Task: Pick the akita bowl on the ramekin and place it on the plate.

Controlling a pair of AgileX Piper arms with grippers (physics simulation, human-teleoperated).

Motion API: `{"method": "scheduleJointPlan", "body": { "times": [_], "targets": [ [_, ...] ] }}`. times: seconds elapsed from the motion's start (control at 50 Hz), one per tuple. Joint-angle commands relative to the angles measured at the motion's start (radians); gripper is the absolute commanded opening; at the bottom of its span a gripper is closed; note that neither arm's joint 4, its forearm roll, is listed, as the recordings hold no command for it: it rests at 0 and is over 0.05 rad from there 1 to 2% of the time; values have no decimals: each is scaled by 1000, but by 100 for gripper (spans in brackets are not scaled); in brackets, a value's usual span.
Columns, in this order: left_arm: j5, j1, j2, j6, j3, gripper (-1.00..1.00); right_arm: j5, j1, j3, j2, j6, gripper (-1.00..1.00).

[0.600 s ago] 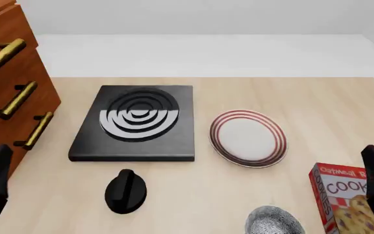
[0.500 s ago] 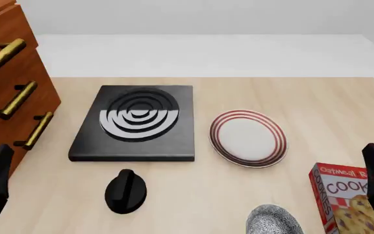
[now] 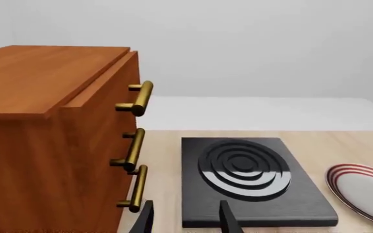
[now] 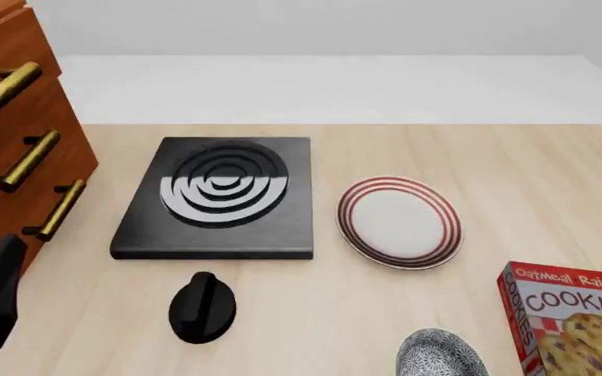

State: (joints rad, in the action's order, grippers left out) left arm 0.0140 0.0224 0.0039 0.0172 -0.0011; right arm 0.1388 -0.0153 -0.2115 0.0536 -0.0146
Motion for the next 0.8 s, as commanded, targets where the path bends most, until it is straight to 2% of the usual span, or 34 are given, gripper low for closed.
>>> {"method": "scheduleJointPlan", "body": {
  "times": [0.02, 0.12, 0.3, 0.38, 0.4, 0.48, 0.58, 0.64, 0.8],
  "targets": [
    [7, 11, -1, 6, 0, 100, 149, -52, -130, 11, -6, 100],
    [9, 15, 1, 8, -1, 100, 274, -95, -243, 13, -30, 100],
    [11, 24, 4, 14, 0, 100, 392, -168, -377, 68, -49, 100],
    [12, 27, 4, 13, -1, 100, 437, -220, -430, 114, -19, 100],
    [12, 28, 4, 14, -1, 100, 451, -237, -442, 126, -39, 100],
    [12, 27, 4, 15, -1, 100, 478, -270, -462, 153, -43, 100],
    [11, 30, 11, 17, -2, 100, 548, -346, -493, 201, -84, 100],
    [7, 34, 16, 17, 0, 100, 578, -370, -497, 212, -89, 100],
    [2, 40, 27, 16, 0, 100, 624, -442, -446, 234, -113, 100]
  ]
}}
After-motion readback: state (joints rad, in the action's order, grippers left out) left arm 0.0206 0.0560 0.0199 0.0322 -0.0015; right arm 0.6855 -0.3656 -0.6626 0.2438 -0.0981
